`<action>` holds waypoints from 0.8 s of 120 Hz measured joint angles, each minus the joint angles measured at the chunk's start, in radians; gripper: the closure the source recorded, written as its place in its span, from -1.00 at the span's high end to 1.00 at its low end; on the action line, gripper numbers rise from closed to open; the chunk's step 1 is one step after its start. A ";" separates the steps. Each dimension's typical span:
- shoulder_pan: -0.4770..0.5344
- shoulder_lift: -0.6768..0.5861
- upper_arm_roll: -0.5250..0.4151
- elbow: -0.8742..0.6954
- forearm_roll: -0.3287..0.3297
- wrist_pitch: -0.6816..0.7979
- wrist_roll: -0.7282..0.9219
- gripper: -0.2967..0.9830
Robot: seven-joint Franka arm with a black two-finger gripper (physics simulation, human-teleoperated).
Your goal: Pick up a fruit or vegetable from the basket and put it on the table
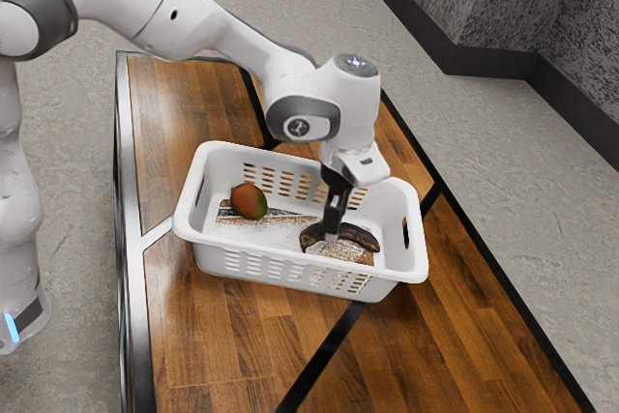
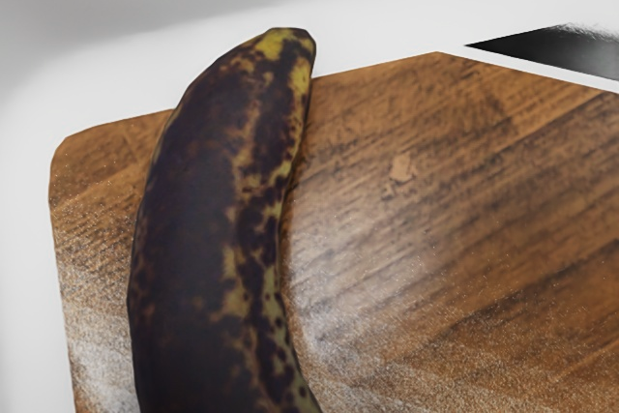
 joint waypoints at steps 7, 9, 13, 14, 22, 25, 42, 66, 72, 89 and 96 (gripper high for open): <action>-0.001 0.003 0.000 0.000 0.000 0.004 0.001 0.52; -0.001 0.003 0.001 0.000 0.000 0.005 0.001 0.52; -0.001 0.004 0.001 0.000 0.001 0.007 0.002 0.52; -0.001 0.004 0.001 0.000 0.001 0.007 0.002 0.52; 0.000 0.006 0.001 0.000 0.001 0.010 0.003 0.52; 0.000 0.008 0.001 0.000 0.001 0.011 0.003 0.52; 0.000 0.025 0.002 0.000 0.001 0.022 0.005 0.52; 0.001 0.041 0.003 0.001 0.001 0.048 0.007 0.52; 0.001 0.046 0.003 0.001 0.001 0.054 0.008 0.52; -0.001 0.070 0.003 0.002 0.005 0.074 0.010 0.54; -0.003 0.077 0.003 0.002 0.009 0.082 0.011 0.54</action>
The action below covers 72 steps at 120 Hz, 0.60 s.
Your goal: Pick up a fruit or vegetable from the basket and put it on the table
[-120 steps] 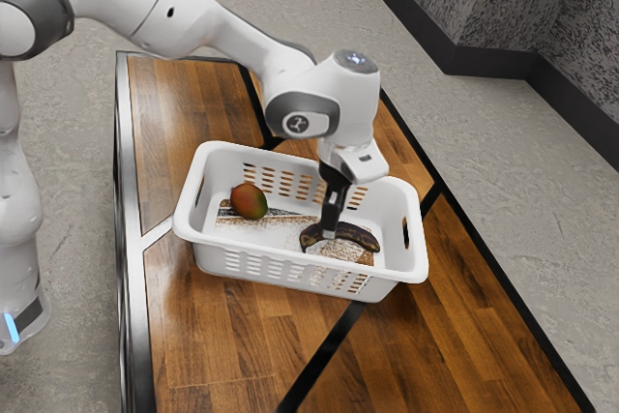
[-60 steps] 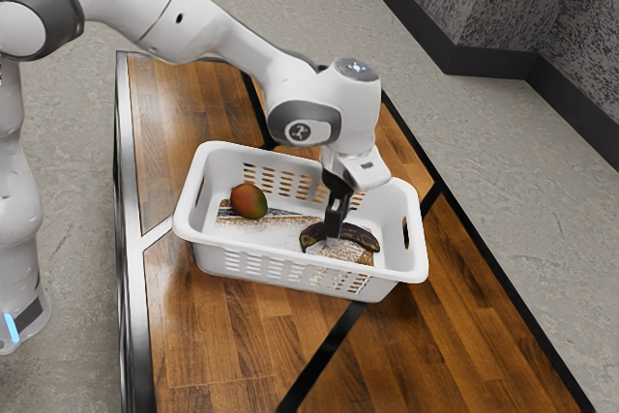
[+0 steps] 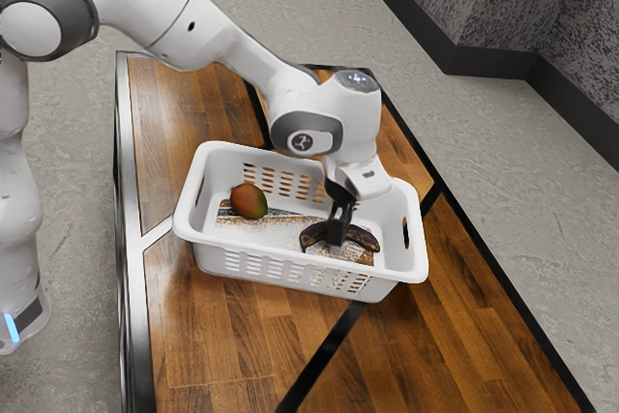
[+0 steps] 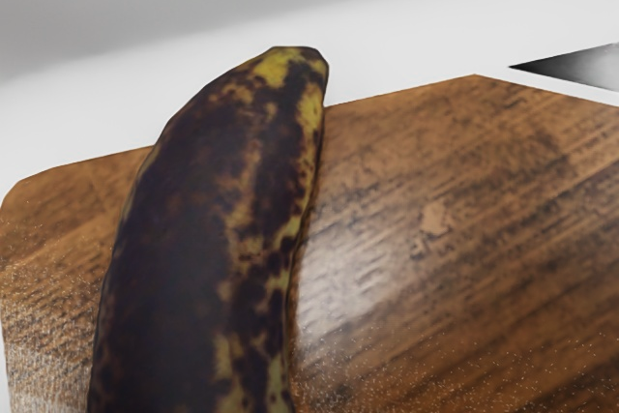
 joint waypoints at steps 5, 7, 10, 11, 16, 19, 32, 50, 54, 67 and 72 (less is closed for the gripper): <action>0.000 0.002 0.000 0.000 0.003 0.004 0.000 0.54; -0.001 0.002 0.000 0.000 0.004 0.006 0.000 0.53; -0.001 0.002 0.001 0.000 0.005 0.007 0.001 0.52; -0.001 0.002 0.001 0.000 0.005 0.008 0.001 0.52; -0.001 0.003 0.001 0.000 0.007 0.010 0.001 0.50; -0.001 0.002 0.001 0.000 0.007 0.012 0.001 0.49; 0.001 0.003 0.001 0.000 0.010 0.015 0.003 0.40; 0.006 0.004 0.001 0.000 0.011 0.014 0.005 0.16; 0.007 0.004 0.002 0.000 0.011 0.014 0.005 0.10; 0.012 0.004 0.001 0.000 0.011 0.014 0.006 -0.08; 0.014 0.004 0.001 0.000 0.012 0.014 0.005 -0.13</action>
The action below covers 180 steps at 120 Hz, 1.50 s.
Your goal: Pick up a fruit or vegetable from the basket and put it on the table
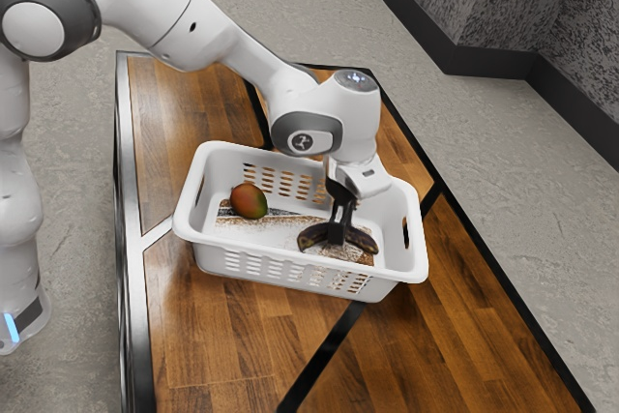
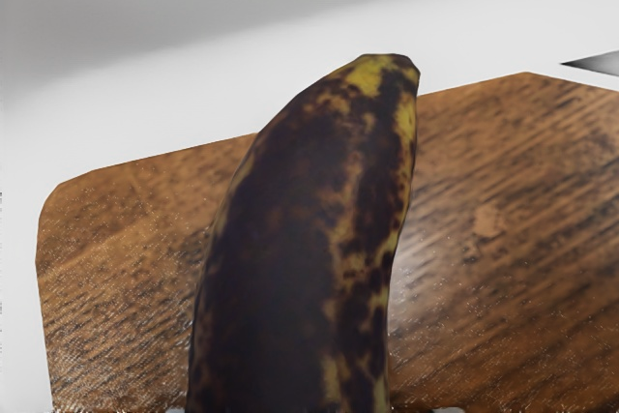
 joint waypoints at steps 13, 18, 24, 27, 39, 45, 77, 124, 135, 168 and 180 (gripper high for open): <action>0.003 -0.001 0.000 0.000 0.006 0.001 -0.003 -0.26; 0.003 -0.001 0.000 0.001 0.006 0.000 -0.005 -0.29; 0.002 -0.002 0.001 0.002 0.005 -0.001 -0.007 -0.26; 0.002 -0.003 0.001 0.002 0.005 -0.001 -0.009 -0.26; 0.004 -0.005 -0.001 0.004 0.007 -0.002 -0.012 -0.31; 0.002 -0.006 0.001 0.003 0.008 -0.003 -0.015 -0.26; 0.007 -0.029 0.001 0.012 0.008 -0.031 -0.023 -0.30; 0.015 -0.104 0.003 0.076 0.016 -0.155 -0.045 -0.35; 0.018 -0.133 0.002 0.089 0.016 -0.191 -0.052 -0.35; 0.055 -0.220 0.024 0.168 0.016 -0.329 -0.073 -0.35; 0.062 -0.235 0.098 0.193 0.015 -0.388 -0.082 -0.35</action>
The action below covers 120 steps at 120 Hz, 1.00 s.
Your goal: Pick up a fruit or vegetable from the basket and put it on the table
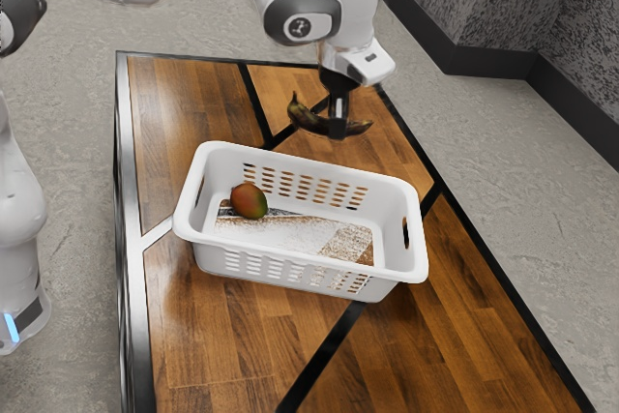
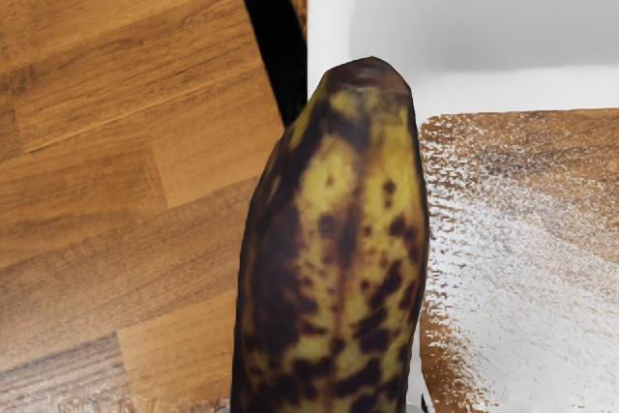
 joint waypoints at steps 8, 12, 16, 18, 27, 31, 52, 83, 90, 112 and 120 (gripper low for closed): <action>0.003 -0.005 0.061 0.011 0.000 -0.036 -0.006 -0.35; 0.002 -0.006 0.092 0.019 0.000 -0.052 -0.009 -0.36; 0.003 -0.006 0.123 0.027 0.000 -0.068 -0.012 -0.35; 0.003 -0.006 0.138 0.029 0.002 -0.075 -0.013 -0.35; 0.004 -0.005 0.202 0.037 0.015 -0.100 -0.019 -0.35; 0.005 -0.004 0.225 0.042 0.021 -0.109 -0.022 -0.35; 0.006 0.002 0.290 0.047 0.043 -0.137 -0.032 -0.35; 0.024 0.050 0.303 0.042 0.050 -0.144 -0.044 -0.35; 0.033 0.070 0.303 0.039 0.050 -0.137 -0.046 -0.36; 0.060 0.091 0.303 0.038 0.048 -0.122 -0.052 -0.33; 0.061 0.091 0.303 0.039 0.044 -0.121 -0.053 -0.11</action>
